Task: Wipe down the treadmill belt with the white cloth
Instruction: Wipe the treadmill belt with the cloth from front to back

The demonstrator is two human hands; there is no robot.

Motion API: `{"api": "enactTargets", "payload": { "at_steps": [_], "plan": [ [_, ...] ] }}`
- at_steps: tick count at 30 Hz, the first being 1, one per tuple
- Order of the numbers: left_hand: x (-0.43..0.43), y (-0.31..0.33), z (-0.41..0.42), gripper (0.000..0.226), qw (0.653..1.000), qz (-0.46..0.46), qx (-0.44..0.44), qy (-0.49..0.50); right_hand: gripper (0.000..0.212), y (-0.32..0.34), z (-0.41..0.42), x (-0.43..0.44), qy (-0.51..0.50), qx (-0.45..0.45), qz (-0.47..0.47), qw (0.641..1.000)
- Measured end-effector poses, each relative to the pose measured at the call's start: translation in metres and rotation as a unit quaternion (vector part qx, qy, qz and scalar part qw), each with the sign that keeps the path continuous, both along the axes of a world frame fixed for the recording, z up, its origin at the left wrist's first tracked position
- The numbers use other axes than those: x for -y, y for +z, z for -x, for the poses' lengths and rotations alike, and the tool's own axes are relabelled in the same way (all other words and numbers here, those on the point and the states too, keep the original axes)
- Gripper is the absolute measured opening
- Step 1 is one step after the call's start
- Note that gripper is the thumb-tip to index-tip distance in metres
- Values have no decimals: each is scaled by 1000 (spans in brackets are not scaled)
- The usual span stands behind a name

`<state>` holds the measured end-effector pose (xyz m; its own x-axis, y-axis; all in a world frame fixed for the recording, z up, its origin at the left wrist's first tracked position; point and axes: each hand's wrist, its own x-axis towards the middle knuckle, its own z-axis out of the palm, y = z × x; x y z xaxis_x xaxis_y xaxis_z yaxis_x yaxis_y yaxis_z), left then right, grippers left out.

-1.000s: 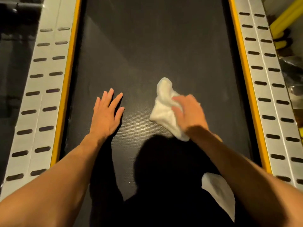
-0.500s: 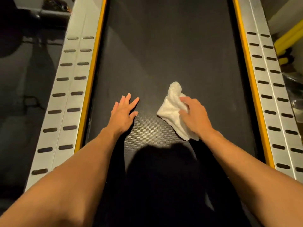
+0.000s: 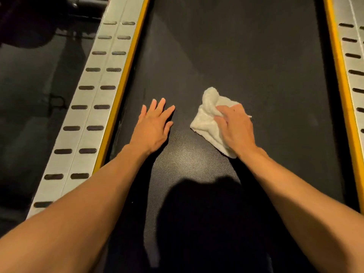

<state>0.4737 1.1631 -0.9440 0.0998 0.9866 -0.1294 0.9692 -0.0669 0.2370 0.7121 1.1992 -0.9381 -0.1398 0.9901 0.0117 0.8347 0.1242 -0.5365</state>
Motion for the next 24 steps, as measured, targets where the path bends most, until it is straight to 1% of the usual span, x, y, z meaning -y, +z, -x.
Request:
{"api": "enactTargets", "payload": {
  "at_steps": [2, 3, 6, 7, 8, 10, 12, 13, 15, 16, 17, 19, 20, 21, 22, 23, 24],
  "plan": [
    [14, 6, 18, 45, 998, -21, -29, 56, 25, -8, 13, 14, 25, -12, -7, 1000],
    [19, 10, 28, 42, 996, -30, -44, 75, 25, -9, 20, 28, 58, -27, -7, 998],
    [30, 21, 44, 41, 995, -21, -74, 71, 26, -8, 35, 71, 201, -50, -7, 978],
    [33, 25, 45, 43, 995, -17, -70, 67, 26, -6, 37, 74, 220, -61, -2, 974],
    [35, 28, 47, 44, 996, -22, -63, 66, 25, -3, 38, 70, 209, -83, -3, 974],
    [39, 32, 53, 47, 994, -52, -61, 75, 26, 0, 41, 47, 122, -122, -29, 985],
    [41, 36, 62, 51, 987, -64, -105, 105, 25, -1, 43, 24, 54, -90, -33, 994],
    [43, 36, 67, 51, 983, -58, -128, 120, 24, -2, 45, 19, 51, -57, -25, 997],
    [49, 40, 75, 40, 979, -37, -145, 141, 25, -6, 54, 30, 103, 4, -21, 994],
    [54, 40, 81, 36, 980, -33, -132, 142, 25, -8, 60, 45, 154, 19, -23, 988],
    [61, 40, 86, 39, 985, -34, -108, 134, 25, -4, 67, 63, 210, 23, -21, 977],
    [75, 40, 95, 54, 991, -38, -45, 120, 26, 6, 73, 91, 282, 2, 17, 959],
    [81, 40, 99, 57, 991, -47, -14, 122, 32, 14, 77, 93, 274, -22, 42, 961],
    [86, 39, 103, 58, 990, -54, 12, 127, 39, 20, 82, 86, 245, -49, 51, 967],
    [91, 37, 106, 58, 989, -60, 29, 132, 37, 22, 86, 74, 207, -70, 49, 974],
    [93, 34, 108, 59, 988, -67, 35, 134, 31, 19, 91, 56, 178, -78, 31, 980],
    [94, 31, 109, 60, 988, -73, 38, 133, 28, 17, 97, 39, 166, -67, 9, 984]
  ]
}}
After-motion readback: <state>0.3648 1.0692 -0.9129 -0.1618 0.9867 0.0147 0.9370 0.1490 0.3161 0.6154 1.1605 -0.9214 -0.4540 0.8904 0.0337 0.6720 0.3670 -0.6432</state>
